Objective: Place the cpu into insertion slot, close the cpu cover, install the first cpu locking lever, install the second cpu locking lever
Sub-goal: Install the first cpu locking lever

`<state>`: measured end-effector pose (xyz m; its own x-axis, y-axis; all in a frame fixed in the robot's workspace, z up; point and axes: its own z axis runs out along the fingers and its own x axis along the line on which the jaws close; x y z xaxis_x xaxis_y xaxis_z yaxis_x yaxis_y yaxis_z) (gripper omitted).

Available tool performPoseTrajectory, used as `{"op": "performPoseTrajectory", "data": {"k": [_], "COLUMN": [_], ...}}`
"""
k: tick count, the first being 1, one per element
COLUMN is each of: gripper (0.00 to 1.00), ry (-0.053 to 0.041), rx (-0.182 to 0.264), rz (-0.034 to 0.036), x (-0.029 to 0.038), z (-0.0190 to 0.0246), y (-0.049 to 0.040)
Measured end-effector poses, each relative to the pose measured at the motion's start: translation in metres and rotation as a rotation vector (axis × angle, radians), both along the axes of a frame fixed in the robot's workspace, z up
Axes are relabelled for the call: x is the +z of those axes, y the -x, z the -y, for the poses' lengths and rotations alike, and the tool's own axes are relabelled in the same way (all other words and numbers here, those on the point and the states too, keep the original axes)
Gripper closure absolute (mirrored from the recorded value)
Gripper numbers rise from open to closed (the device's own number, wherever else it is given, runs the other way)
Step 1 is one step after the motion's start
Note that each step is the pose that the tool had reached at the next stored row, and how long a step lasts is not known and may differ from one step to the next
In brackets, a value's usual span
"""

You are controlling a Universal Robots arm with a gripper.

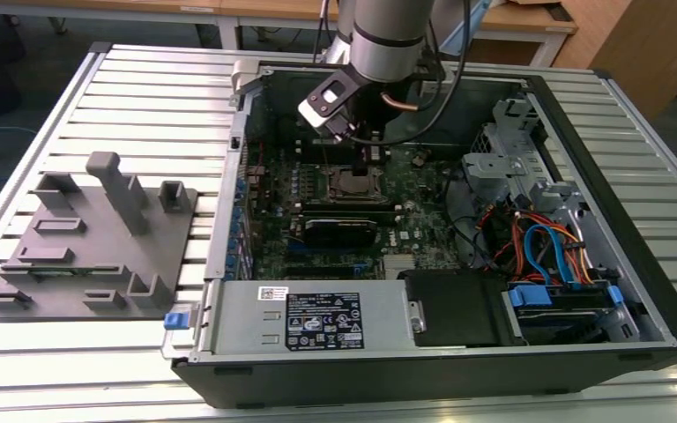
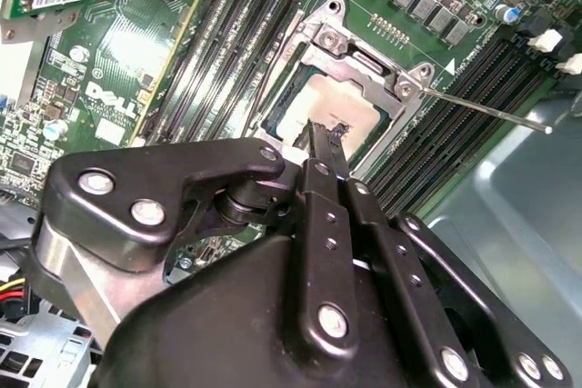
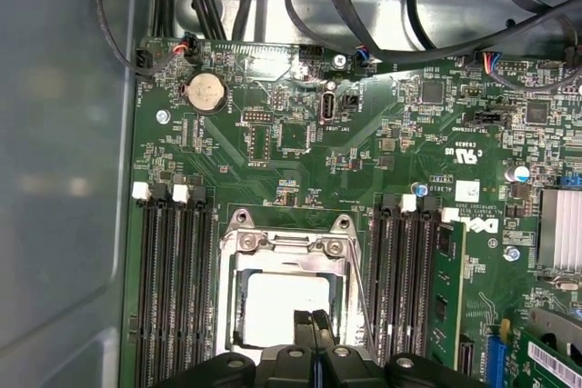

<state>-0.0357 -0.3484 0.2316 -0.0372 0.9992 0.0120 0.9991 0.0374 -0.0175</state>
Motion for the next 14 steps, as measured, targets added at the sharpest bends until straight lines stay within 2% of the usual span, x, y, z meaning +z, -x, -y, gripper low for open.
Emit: {"op": "performPoseTrajectory", "data": {"k": [14], "gripper": [0.89], "ry": [-0.0003], "rx": [0.000], "rz": [0.0002], "x": [0.0068], "z": [0.0000], "y": [0.0000]}}
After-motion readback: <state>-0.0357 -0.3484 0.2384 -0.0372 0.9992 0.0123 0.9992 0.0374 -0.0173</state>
